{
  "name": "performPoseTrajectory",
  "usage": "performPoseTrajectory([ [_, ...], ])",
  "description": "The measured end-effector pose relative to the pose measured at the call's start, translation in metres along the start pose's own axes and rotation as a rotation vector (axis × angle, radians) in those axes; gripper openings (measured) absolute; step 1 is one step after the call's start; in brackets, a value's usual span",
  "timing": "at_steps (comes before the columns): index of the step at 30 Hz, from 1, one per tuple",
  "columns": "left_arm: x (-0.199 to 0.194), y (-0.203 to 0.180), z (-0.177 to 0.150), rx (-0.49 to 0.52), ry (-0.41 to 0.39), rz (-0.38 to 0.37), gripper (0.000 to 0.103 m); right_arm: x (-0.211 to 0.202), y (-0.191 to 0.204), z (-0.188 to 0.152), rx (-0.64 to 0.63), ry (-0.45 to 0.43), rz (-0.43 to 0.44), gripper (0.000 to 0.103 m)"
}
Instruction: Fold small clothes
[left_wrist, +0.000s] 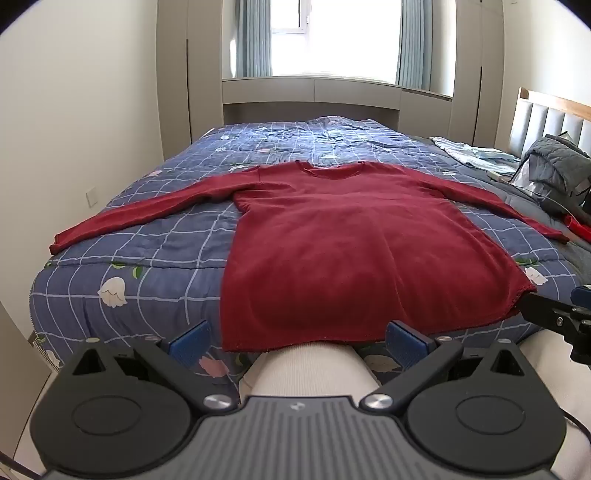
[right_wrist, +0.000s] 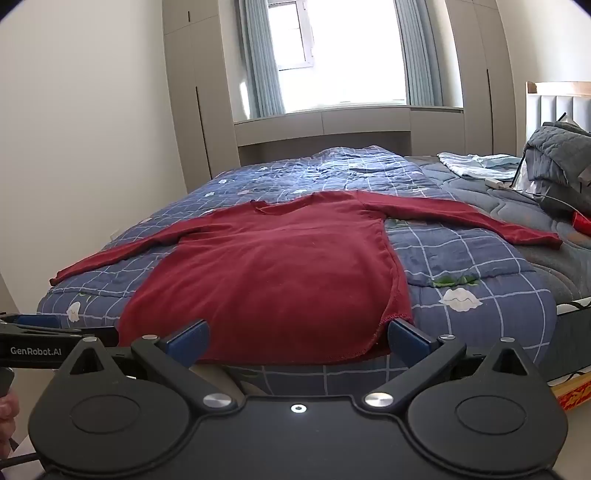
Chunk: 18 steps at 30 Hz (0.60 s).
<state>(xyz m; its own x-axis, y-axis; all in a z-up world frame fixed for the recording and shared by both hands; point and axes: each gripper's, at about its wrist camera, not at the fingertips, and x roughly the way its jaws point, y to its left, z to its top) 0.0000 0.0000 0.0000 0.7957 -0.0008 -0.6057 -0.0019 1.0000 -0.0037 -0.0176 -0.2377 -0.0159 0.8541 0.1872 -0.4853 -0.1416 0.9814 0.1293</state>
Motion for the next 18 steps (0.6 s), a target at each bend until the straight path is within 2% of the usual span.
performPoseTrajectory([
  [18, 0.0, -0.0002, 0.0001, 0.0, -0.001, 0.002, 0.103, 0.0004, -0.0003, -0.0002, -0.001, 0.003, -0.001, 0.103],
])
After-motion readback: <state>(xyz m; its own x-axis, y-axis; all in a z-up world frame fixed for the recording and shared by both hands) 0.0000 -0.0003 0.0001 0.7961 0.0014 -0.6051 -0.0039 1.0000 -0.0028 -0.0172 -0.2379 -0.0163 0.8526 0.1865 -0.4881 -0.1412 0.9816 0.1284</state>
